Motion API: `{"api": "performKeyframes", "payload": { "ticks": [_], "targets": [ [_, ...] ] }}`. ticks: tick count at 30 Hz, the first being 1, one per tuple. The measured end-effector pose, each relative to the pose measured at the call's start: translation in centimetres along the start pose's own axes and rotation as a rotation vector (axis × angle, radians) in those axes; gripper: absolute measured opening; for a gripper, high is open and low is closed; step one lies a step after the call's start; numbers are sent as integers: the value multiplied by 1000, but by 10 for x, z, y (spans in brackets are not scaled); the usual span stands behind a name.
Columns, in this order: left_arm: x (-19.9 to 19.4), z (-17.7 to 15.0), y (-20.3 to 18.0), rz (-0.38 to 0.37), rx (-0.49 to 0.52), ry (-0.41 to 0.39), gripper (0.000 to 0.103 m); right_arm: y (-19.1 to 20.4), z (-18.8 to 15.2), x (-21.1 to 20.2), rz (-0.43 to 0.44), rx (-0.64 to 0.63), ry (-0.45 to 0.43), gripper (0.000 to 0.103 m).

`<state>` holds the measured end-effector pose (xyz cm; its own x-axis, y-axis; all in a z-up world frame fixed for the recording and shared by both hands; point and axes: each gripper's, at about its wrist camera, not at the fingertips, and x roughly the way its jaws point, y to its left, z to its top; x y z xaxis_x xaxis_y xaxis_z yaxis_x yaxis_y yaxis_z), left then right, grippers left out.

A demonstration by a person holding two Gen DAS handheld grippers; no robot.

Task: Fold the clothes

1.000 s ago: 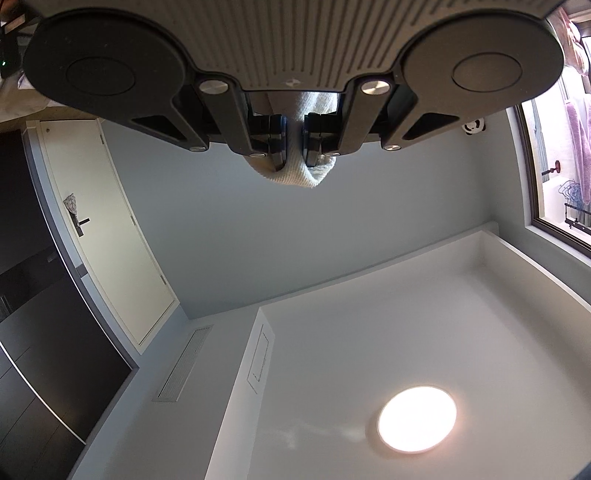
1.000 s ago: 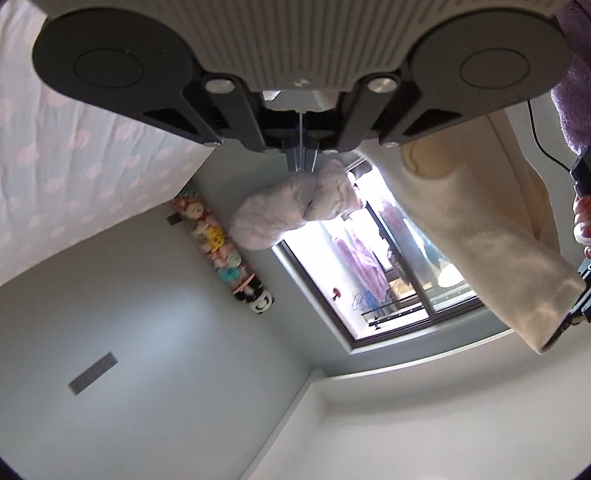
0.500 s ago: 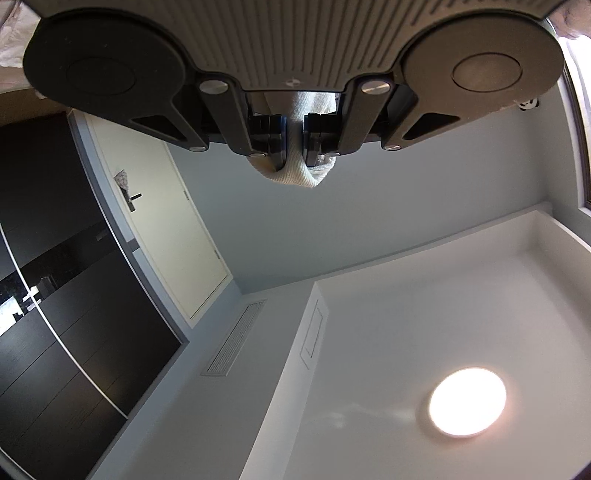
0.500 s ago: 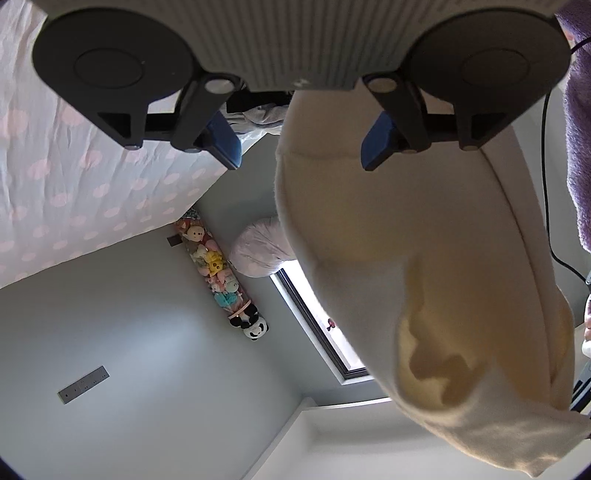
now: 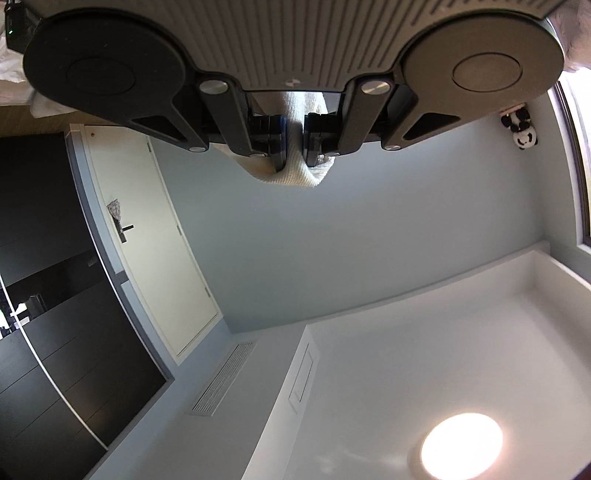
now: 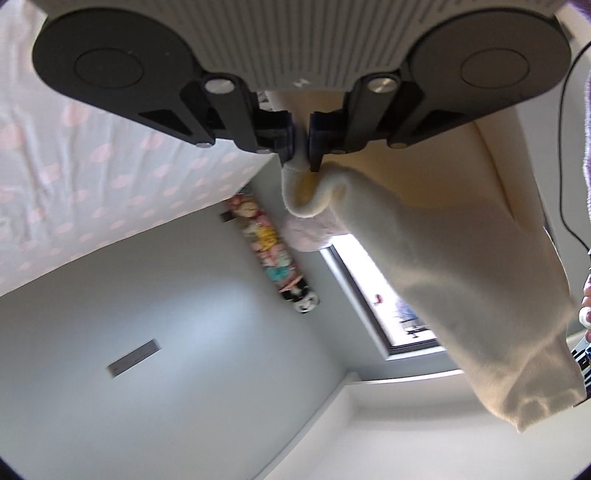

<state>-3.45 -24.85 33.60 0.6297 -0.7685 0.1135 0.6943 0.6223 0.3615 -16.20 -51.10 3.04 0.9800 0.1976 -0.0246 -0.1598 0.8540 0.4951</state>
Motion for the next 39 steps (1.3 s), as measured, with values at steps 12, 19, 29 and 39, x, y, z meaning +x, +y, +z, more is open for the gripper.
{"api": "performKeyframes", "payload": {
  "ticks": [12, 19, 29, 39],
  "targets": [
    [28, -91, 52, 86, -154, 249, 6, -25, 17, -35, -179, -21, -42, 7],
    [22, -127, 73, 81, -217, 334, 6, 4, 57, -70, -187, -100, -133, 7],
    [-9, -148, 95, 6, -290, 357, 6, 42, 82, -91, -123, -141, -235, 7],
    [38, -326, 106, 15, -443, 741, 6, -44, 3, 33, -304, 63, 67, 7]
  ]
}}
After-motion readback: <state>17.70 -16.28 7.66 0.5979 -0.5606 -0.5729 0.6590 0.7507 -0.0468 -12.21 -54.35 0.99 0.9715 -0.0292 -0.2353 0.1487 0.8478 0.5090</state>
